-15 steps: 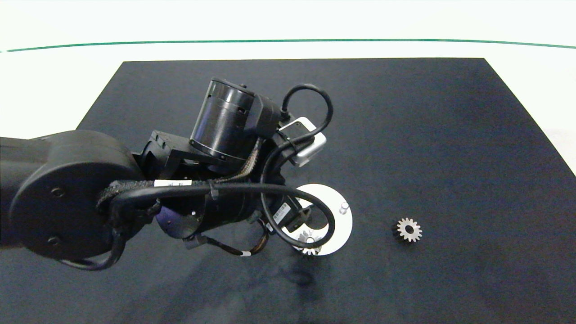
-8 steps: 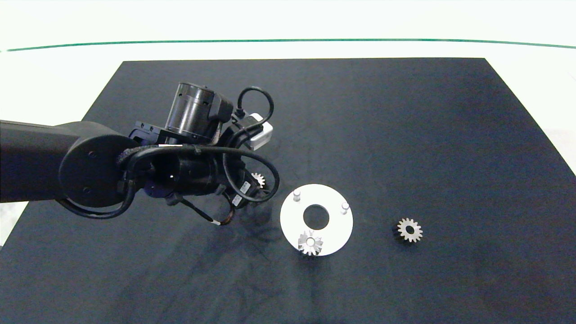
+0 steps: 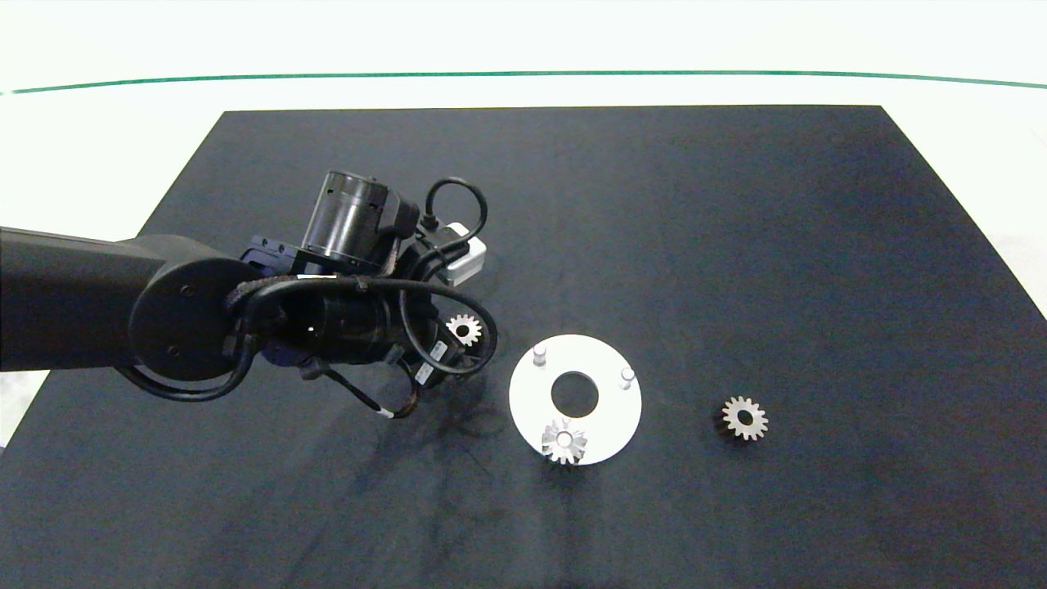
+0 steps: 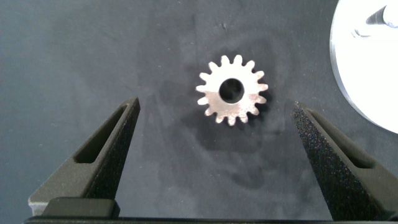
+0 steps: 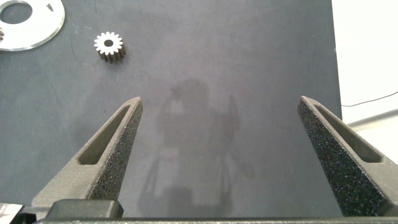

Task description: Install three planetary gears onto the carrier pins

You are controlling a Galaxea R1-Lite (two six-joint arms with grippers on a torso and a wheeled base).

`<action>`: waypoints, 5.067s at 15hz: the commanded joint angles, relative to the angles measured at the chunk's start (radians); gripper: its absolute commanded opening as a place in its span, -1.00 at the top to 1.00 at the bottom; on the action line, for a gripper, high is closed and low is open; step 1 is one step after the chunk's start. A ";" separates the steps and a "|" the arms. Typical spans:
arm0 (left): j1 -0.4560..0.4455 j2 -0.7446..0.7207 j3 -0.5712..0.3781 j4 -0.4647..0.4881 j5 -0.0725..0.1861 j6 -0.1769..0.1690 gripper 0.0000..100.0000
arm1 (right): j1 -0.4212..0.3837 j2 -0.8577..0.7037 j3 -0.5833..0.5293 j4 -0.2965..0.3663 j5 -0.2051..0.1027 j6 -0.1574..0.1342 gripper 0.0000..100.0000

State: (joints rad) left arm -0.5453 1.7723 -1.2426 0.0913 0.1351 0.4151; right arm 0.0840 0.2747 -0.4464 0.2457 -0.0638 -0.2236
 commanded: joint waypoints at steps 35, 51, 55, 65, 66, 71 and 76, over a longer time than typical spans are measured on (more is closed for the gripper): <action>0.001 0.042 0.020 -0.088 0.003 -0.001 0.47 | 0.000 0.001 -0.005 0.001 -0.001 -0.002 -1.00; -0.018 -0.002 0.015 -0.079 0.004 -0.001 0.74 | 0.000 -0.005 -0.008 0.001 -0.001 -0.003 -1.00; -0.036 -0.030 0.014 -0.074 0.004 -0.001 0.74 | 0.000 -0.009 -0.012 0.001 -0.001 -0.003 -1.00; -0.199 -0.045 0.009 -0.033 0.020 -0.044 0.74 | 0.000 -0.012 -0.015 0.001 0.001 -0.003 -1.00; -0.214 -0.037 0.009 -0.033 0.021 -0.045 0.74 | 0.000 -0.012 -0.015 0.001 0.001 -0.003 -1.00; -0.235 0.001 -0.011 -0.038 0.035 -0.055 0.74 | 0.000 -0.011 -0.014 0.001 0.001 -0.005 -1.00; -0.235 0.030 -0.044 -0.038 0.041 -0.059 0.74 | 0.000 -0.012 -0.012 0.001 0.001 -0.003 -1.00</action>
State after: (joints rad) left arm -0.7806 1.7891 -1.2796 0.0532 0.1751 0.3540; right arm 0.0832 0.2626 -0.4594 0.2457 -0.0626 -0.2260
